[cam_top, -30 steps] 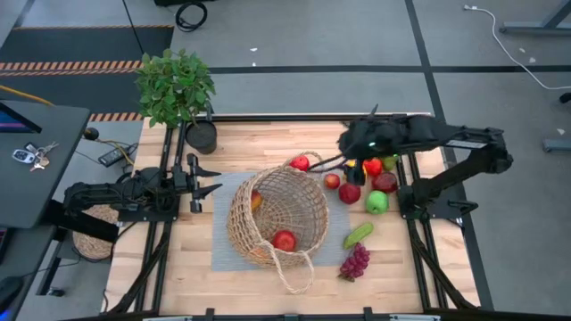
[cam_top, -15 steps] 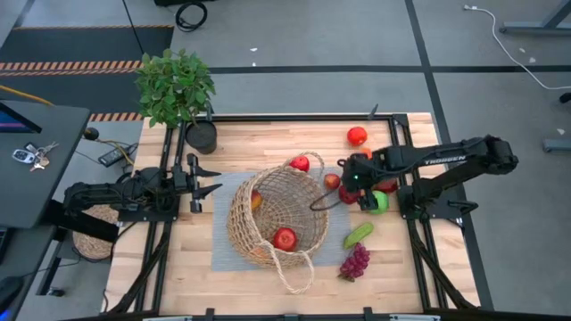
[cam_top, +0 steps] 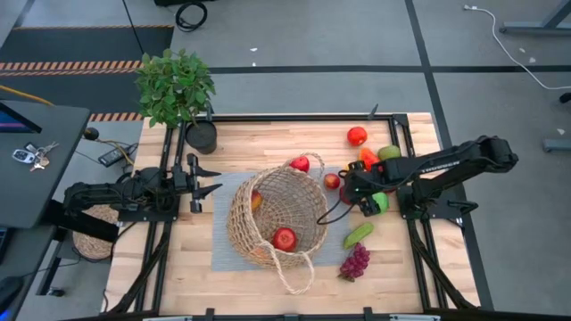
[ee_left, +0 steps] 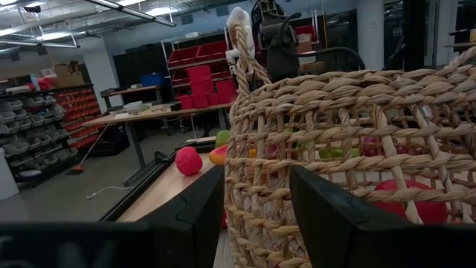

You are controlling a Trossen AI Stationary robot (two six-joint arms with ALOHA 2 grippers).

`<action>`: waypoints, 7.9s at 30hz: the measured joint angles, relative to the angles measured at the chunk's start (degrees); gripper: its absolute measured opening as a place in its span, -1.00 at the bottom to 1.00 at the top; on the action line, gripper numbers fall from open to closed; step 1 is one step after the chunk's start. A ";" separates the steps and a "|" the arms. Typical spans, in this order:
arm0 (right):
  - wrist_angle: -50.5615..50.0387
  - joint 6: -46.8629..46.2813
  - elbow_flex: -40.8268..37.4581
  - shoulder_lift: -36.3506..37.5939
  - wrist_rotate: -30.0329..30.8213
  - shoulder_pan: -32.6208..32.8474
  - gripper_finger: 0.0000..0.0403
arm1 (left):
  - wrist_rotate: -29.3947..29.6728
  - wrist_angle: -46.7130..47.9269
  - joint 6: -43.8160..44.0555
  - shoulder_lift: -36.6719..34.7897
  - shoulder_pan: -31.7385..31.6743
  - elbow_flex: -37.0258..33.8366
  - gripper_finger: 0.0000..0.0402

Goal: Build produce basket
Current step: Put the pomegranate into the brown basket, then put the cucumber into the brown basket

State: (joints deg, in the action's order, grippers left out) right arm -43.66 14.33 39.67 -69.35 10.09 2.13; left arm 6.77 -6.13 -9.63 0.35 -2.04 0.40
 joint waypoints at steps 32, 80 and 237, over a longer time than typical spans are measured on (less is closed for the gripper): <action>-16.51 -4.87 20.15 -0.01 3.82 5.64 0.70 | 0.01 0.00 -0.01 0.00 0.00 -0.02 -0.20; 2.94 42.05 40.42 -8.08 66.75 44.04 0.72 | -0.01 0.00 0.00 -0.01 -0.01 0.01 -0.20; -9.39 -24.51 27.34 -1.98 14.71 34.43 -0.16 | -0.01 0.04 -0.02 0.00 0.01 -0.01 -0.20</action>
State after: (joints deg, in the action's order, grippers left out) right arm -53.06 -10.18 67.01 -71.33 24.81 36.56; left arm 6.77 -6.09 -9.65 0.34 -2.02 0.39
